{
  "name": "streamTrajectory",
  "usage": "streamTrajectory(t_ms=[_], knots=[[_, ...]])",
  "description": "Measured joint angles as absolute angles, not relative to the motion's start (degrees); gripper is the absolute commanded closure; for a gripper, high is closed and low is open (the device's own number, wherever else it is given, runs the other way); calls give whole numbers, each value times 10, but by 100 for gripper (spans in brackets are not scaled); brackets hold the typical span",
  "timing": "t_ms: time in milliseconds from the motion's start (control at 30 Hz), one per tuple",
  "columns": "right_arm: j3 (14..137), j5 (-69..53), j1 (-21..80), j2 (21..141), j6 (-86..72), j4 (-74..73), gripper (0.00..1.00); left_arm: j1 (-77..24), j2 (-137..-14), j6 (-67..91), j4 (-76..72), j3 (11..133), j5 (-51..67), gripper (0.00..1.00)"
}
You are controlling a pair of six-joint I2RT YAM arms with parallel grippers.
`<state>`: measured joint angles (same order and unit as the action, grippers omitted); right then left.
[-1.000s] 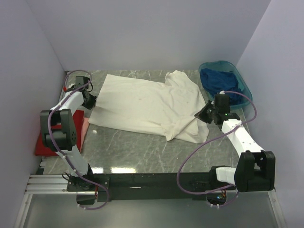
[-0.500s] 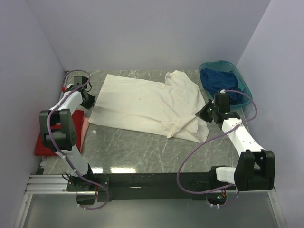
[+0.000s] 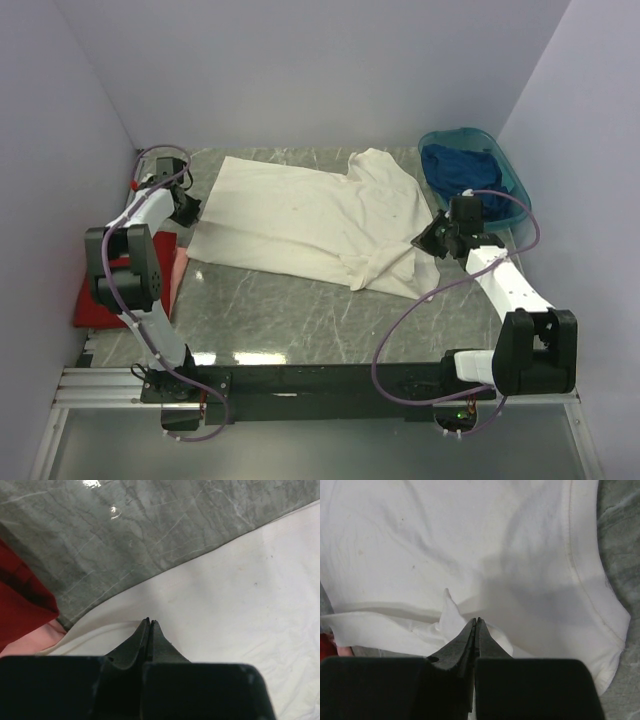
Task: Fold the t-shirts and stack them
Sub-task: Fold the tshirt
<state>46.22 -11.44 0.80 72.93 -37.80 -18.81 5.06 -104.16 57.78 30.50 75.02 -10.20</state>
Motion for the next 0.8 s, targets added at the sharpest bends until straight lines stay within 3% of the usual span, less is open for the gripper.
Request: streamTrajectory(t_ms=[700,767,800], knots=[[495,-114,-13,823,-371,-172,100,51,-1089,562,302,776,-88,98],[509,-114,-13,840,-367,-172,83,51,-1089,557,300,776,-88,91],[516,-114,-13,849,-364,-171,76,51,-1089,553,299,776,-88,80]])
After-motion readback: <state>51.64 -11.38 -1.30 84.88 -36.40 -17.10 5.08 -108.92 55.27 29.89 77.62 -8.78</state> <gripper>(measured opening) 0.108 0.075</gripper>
